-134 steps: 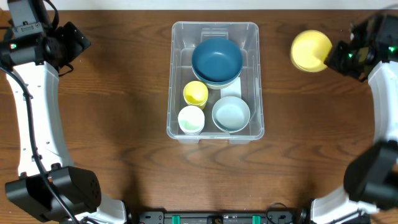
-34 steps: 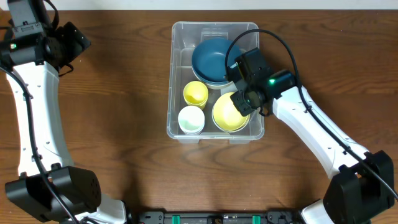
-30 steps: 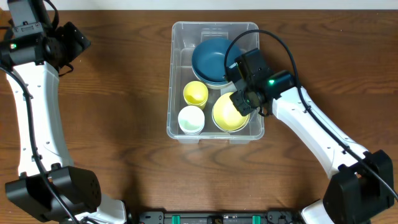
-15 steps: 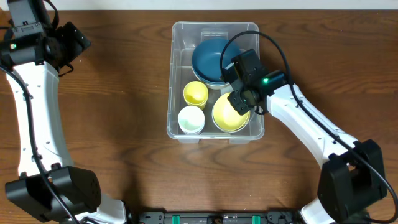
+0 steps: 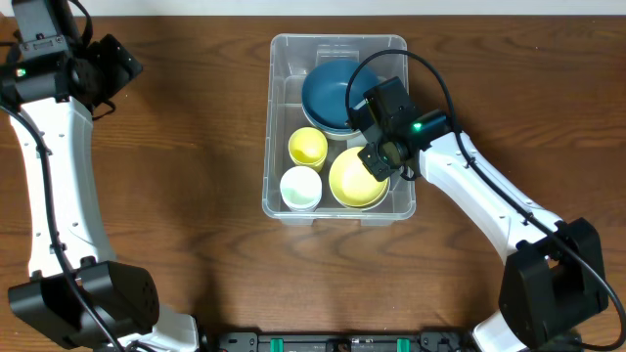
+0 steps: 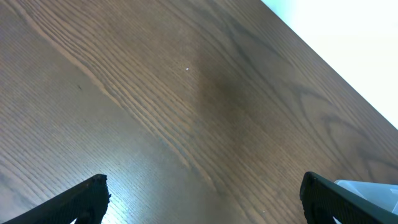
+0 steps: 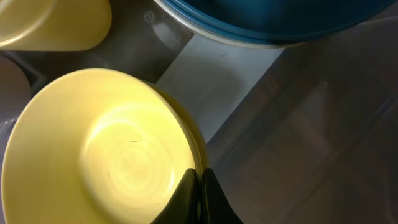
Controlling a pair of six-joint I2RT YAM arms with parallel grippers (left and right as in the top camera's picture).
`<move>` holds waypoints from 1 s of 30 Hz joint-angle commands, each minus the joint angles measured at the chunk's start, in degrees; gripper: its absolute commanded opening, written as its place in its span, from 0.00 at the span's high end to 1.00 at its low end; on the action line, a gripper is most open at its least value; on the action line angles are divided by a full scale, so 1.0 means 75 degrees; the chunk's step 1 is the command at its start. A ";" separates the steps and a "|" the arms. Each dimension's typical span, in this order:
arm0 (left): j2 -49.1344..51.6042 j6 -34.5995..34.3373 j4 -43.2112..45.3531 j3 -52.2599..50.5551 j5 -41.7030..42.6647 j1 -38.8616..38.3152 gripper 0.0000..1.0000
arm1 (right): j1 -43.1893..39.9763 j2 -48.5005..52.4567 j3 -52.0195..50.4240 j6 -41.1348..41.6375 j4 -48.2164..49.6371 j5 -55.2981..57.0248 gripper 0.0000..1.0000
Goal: Pack container
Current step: 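Lower the yellow bowl onto the grey bowl stack and release it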
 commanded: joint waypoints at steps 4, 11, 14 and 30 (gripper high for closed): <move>0.0015 0.0076 -0.0029 0.0073 -0.0093 0.0032 0.02 | 0.0015 0.0061 -0.0041 -0.0029 -0.0108 -0.0035 0.98; 0.0015 0.0076 -0.0029 0.0073 -0.0093 0.0032 0.02 | 0.0015 0.0061 -0.0041 -0.0026 -0.0125 -0.0041 0.99; 0.0015 0.0076 -0.0029 0.0073 -0.0093 0.0032 0.02 | 0.0015 0.0061 -0.0041 -0.0023 -0.0105 -0.0041 0.96; 0.0015 0.0076 -0.0029 0.0073 -0.0093 0.0032 0.02 | 0.0015 0.0061 -0.0041 0.0035 0.0003 -0.0565 0.99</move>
